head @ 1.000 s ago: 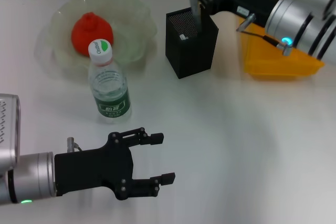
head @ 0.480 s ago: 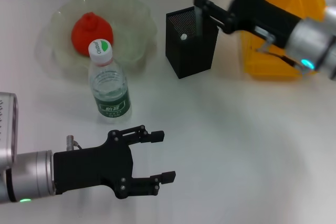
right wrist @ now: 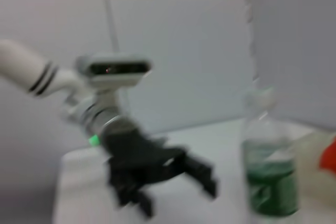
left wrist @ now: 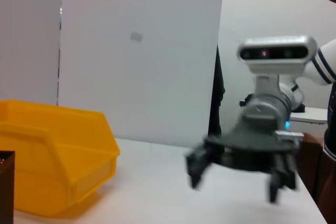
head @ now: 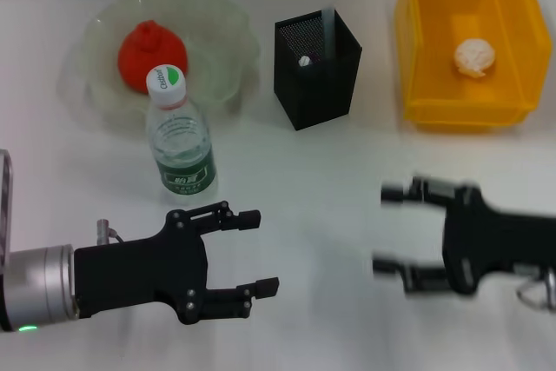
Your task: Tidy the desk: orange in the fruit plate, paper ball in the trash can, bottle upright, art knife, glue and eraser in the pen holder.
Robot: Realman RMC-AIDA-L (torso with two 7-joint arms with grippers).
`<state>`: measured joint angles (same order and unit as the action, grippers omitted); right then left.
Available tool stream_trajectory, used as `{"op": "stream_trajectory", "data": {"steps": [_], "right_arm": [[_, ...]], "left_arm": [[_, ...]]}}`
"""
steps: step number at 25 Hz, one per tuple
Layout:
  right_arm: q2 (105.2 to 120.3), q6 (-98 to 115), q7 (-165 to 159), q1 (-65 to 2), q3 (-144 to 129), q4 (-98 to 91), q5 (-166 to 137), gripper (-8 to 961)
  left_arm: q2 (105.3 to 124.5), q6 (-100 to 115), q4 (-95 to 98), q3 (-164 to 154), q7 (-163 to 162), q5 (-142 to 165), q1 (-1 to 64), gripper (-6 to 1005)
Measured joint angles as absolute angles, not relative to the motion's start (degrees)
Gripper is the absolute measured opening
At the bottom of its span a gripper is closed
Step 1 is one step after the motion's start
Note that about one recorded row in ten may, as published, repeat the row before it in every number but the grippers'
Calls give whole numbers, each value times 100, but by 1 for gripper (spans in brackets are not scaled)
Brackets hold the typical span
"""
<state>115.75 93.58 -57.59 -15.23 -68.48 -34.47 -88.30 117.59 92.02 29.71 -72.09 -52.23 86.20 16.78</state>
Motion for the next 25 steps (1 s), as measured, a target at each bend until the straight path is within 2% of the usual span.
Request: {"op": "stream_trajectory", "data": {"steps": [4, 7, 25], "right_arm": [[11624, 9497, -5757, -1503, -6786, -3430, -9267, 831], [11682, 9464, -5688, -1480, -6771, -3424, -9360, 831], [11759, 9454, -5607, -1444, -6627, -3410, -9396, 831]], "left_arm": [[11747, 9272, 2973, -7185, -5223, 8622, 1679, 799], [11745, 9312, 2978, -7152, -5222, 8622, 1667, 799], [11749, 9322, 2964, -7154, -5207, 8622, 1529, 799]]}}
